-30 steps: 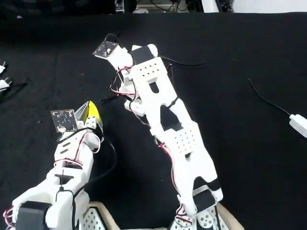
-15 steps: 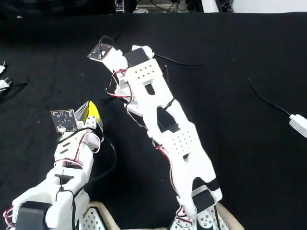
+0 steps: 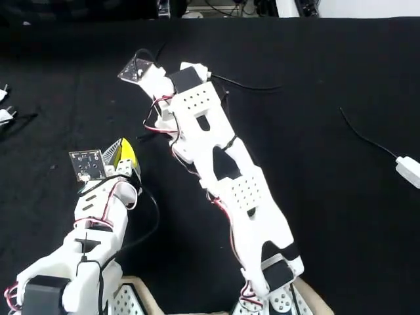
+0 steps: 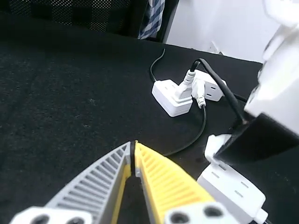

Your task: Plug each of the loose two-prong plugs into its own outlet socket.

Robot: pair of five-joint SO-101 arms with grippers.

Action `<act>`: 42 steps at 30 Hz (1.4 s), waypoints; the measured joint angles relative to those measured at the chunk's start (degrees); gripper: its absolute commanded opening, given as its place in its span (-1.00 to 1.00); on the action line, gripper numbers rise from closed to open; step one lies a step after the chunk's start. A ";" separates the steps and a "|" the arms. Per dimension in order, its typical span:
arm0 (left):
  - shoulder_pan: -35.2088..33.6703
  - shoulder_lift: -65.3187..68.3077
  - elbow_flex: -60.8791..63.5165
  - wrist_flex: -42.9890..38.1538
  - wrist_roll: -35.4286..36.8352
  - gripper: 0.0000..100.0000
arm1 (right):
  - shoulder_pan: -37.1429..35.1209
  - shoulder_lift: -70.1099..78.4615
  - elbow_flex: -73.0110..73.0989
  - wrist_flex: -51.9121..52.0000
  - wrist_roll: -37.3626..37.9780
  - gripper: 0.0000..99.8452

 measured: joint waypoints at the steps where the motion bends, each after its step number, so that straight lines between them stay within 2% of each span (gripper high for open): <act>1: 0.00 0.00 0.00 0.00 0.00 -0.94 | 0.00 0.00 0.00 0.00 0.00 -0.98; 12: 0.00 0.00 0.00 0.00 0.00 -0.94 | 0.62 0.00 0.09 0.18 0.00 -0.98; 20: 0.00 0.00 0.00 0.00 0.00 -0.94 | 1.14 -6.33 10.55 0.18 -2.02 -0.98; 42: 0.00 0.00 0.00 0.00 0.00 -0.94 | 2.73 -7.74 14.68 0.18 -2.02 -0.98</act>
